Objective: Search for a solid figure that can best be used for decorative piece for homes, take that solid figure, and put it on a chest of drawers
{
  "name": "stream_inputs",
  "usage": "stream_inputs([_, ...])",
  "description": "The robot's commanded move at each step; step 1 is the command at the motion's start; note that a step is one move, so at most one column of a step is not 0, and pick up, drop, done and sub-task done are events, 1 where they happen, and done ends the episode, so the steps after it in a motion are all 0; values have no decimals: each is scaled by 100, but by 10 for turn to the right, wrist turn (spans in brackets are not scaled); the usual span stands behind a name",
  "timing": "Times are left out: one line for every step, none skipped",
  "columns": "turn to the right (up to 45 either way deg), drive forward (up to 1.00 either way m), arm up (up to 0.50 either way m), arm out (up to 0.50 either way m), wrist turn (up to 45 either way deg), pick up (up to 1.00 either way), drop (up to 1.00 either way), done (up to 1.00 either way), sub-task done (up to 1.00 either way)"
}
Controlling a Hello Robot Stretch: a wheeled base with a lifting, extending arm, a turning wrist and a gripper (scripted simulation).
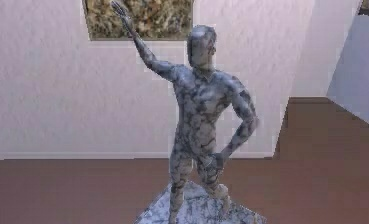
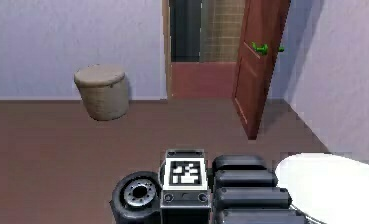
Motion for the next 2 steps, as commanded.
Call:
stream_inputs([-450, 0, 0, 0, 0, 0, 0, 0, 0])
stream_inputs([-420, 0, 0, 0, 0, 0, 0, 0, 0])
